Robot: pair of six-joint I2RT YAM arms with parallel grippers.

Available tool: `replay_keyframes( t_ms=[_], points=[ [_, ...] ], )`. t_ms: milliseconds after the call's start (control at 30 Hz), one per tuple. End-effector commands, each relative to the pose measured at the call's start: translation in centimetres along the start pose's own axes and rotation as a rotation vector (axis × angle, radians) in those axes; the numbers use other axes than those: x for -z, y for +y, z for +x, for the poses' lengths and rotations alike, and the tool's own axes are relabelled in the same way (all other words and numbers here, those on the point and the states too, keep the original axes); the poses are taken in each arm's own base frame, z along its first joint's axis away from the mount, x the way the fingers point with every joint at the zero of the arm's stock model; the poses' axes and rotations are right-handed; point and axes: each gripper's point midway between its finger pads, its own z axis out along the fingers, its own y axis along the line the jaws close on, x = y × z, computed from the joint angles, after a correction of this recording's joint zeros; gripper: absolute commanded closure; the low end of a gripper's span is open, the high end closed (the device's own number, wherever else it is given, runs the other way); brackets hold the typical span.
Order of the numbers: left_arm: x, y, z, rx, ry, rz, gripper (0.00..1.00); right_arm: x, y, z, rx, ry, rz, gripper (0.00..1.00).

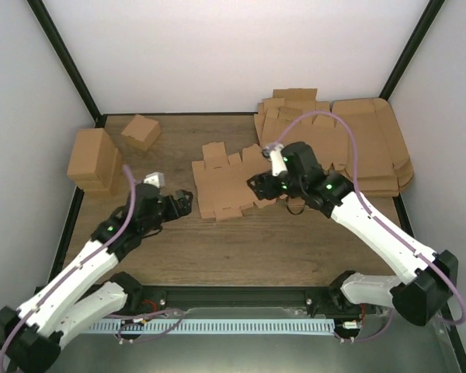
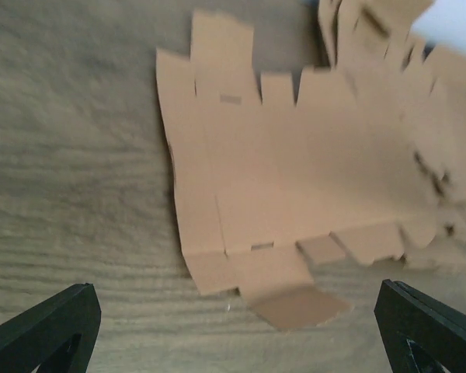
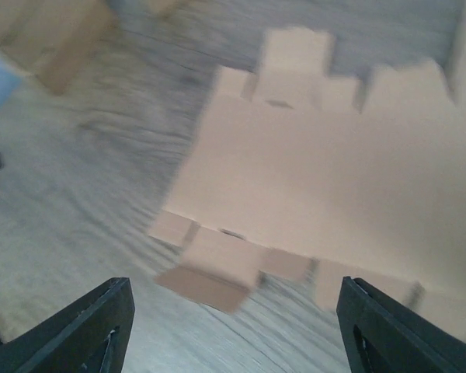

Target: Fold the paper box

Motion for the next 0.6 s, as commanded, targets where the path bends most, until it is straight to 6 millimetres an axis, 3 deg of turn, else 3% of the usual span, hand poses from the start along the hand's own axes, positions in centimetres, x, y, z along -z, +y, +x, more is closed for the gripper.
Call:
replay_keyframes(
  t_ms=[0, 133, 300, 567],
  points=[
    [-2.5, -2.6, 1.4, -0.061, 0.141, 0.076, 0.00, -1.1, -7.2, 4.0, -0.280, 0.016, 0.068, 0.24],
    [-5.2, -2.2, 2.6, -0.067, 0.200, 0.067, 0.01, -1.6, -11.8, 5.5, -0.420, -0.019, 0.037, 0.21],
    [-8.6, -0.5, 3.5, -0.030, 0.242, 0.061, 0.02, -4.6, -16.2, 5.7, -0.511, 0.007, 0.055, 0.15],
    [-11.0, 1.7, 4.8, -0.025, 0.309, 0.023, 0.03, -8.4, -20.5, 5.9, -0.534, 0.060, 0.159, 0.17]
  ],
)
